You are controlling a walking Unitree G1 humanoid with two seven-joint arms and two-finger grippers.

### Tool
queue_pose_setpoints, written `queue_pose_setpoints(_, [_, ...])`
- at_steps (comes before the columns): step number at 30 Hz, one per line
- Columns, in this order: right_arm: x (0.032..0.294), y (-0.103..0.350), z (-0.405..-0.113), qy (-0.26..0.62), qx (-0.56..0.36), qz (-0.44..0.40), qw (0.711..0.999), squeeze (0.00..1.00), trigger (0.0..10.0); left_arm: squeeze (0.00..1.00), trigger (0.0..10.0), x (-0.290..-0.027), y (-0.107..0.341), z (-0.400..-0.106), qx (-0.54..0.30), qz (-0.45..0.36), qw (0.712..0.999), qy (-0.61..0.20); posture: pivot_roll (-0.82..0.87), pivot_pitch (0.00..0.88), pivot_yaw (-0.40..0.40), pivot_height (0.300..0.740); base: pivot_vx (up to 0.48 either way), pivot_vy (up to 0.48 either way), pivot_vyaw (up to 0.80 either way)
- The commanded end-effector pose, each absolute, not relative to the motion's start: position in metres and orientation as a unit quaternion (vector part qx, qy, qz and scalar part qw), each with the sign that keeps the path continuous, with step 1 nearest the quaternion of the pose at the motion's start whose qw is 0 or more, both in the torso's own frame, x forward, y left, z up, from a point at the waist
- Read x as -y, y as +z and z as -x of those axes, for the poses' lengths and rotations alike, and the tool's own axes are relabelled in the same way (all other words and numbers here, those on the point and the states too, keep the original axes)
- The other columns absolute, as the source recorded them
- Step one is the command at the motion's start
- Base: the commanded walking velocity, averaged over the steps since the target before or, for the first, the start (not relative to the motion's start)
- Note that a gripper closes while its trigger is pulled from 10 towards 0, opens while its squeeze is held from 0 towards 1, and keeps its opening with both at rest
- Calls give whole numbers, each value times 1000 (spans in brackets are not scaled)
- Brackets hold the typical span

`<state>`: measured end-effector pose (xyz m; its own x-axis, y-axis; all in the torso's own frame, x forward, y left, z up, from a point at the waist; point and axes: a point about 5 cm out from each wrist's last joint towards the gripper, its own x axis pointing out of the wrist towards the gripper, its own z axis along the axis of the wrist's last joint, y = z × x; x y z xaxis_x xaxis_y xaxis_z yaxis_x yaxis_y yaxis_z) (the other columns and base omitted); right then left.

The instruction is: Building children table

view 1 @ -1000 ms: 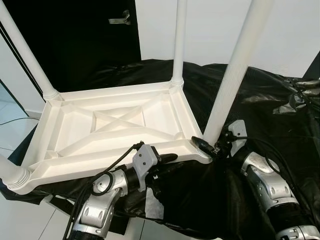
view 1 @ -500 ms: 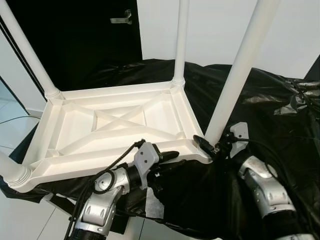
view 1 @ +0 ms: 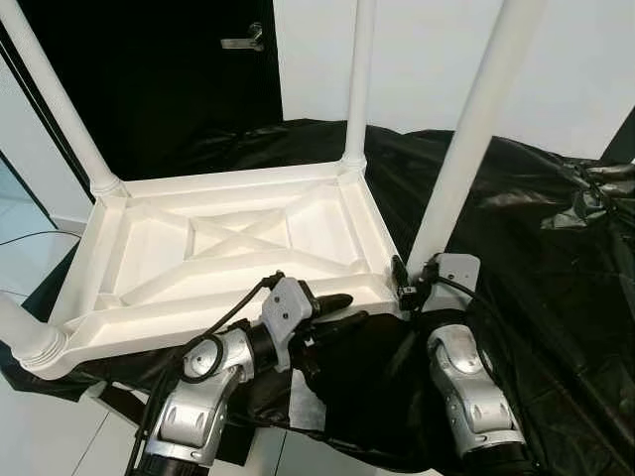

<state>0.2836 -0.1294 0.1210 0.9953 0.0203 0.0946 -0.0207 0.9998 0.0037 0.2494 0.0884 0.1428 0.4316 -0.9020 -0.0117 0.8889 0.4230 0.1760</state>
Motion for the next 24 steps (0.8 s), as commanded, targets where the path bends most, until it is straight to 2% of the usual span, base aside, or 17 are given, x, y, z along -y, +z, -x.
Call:
queue_pose_setpoints(1, [132, 125, -282, 5, 54, -4, 999, 0, 10000, 0, 10000, -93, 142, -256, 42, -76, 883, -461, -7, 0, -14, 740, 0, 0, 0])
queue_pose_setpoints(2, [132, 125, -282, 4, 54, -2, 999, 0, 10000, 0, 10000, -93, 142, -256, 42, -77, 883, -461, -6, 0, -14, 740, 0, 0, 0])
queue_pose_setpoints(3, [131, 126, -282, 15, 59, 4, 998, 110, 10000, 0, 10000, -93, 143, -257, 43, -78, 883, -460, -6, 0, -13, 740, 0, 0, 0])
queue_pose_setpoints(4, [129, 127, -281, 27, 65, 9, 997, 412, 10000, 0, 10000, -93, 143, -257, 43, -80, 883, -460, -6, 0, -7, 740, 0, 0, 0])
queue_pose_setpoints(5, [128, 128, -280, 41, 70, 6, 997, 1000, 10000, 0, 10000, -92, 144, -258, 44, -80, 883, -459, -6, 0, -7, 740, 0, 0, 0])
queue_pose_setpoints(14, [139, 131, -280, 76, 81, 21, 994, 1000, 10000, 0, 10000, -91, 144, -259, 44, -83, 883, -460, -14, 0, -8, 740, 0, 0, 0])
queue_pose_setpoints(15, [143, 130, -279, 108, 77, 27, 991, 0, 10000, 0, 10000, -91, 144, -259, 44, -83, 882, -461, -15, 0, -7, 740, 0, 0, 0])
queue_pose_setpoints(17, [143, 130, -279, 108, 77, 27, 991, 0, 10000, 0, 10000, -91, 144, -259, 44, -83, 882, -461, -15, 0, -7, 740, 0, 0, 0])
queue_pose_setpoints(19, [150, 127, -279, 185, 65, 49, 979, 0, 10000, 0, 10000, -90, 145, -258, 46, -85, 880, -465, -14, 0, -9, 740, 0, 0, 0])
queue_pose_setpoints(24, [154, 126, -282, 262, 51, 69, 961, 0, 10000, 0, 10000, -91, 144, -258, 45, -88, 876, -472, -27, 0, -1, 740, 0, 0, 0])
